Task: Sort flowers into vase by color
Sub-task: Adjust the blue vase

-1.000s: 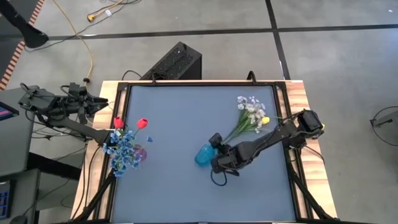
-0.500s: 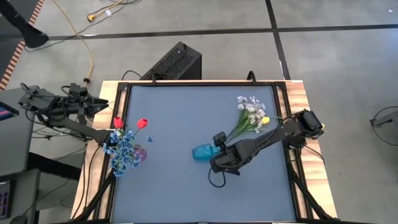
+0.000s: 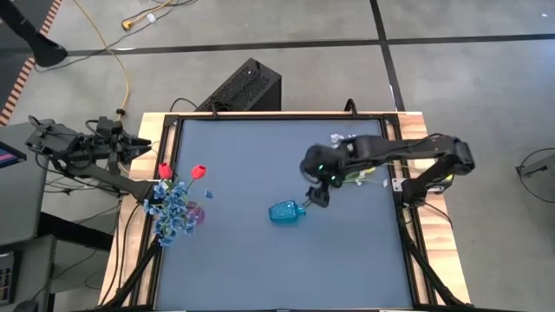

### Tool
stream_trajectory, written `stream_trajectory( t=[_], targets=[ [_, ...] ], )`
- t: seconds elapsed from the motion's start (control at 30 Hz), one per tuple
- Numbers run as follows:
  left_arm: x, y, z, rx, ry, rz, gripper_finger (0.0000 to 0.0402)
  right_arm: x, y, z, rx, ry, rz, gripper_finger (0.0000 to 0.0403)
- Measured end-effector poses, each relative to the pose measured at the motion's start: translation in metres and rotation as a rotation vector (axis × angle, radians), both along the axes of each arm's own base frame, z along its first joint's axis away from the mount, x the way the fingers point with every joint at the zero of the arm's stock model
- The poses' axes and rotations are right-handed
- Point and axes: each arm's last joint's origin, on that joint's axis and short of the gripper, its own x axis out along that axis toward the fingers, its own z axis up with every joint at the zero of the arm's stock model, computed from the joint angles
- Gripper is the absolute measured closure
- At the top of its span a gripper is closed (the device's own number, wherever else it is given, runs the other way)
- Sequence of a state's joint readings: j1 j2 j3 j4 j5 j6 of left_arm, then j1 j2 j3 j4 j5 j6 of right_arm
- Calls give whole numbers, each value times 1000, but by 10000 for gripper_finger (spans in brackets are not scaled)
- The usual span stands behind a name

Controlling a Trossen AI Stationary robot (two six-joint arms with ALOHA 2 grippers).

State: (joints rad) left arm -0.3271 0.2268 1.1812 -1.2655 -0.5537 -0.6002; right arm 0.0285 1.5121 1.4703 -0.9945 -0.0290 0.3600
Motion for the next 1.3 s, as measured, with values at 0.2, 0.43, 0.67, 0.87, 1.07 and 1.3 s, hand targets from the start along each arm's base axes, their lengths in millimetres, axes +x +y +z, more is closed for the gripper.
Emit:
stream_trajectory(
  t=[0.2, 0.43, 0.67, 0.87, 1.07, 1.3],
  targets=[
    [1, -2, 0, -12, 8, -49, 288, -31, -28, 3, 61, 70, -318, 47],
    [1, -2, 0, 6, 14, -61, 288, -47, -50, 11, 277, -32, -641, 47],
    [31, -15, 17, 100, 112, -207, 288, -37, -38, 11, 326, -91, -717, 47],
    [59, -25, 60, 236, 168, -258, 288, -30, -10, 14, 332, -147, -681, 47],
    [84, -34, 93, 366, 216, -334, 288, -7, 53, -2, 176, -166, -252, 47],
    [93, -38, 106, 430, 220, -369, 288, 27, 94, -56, -73, -59, 107, 47]
  ],
)
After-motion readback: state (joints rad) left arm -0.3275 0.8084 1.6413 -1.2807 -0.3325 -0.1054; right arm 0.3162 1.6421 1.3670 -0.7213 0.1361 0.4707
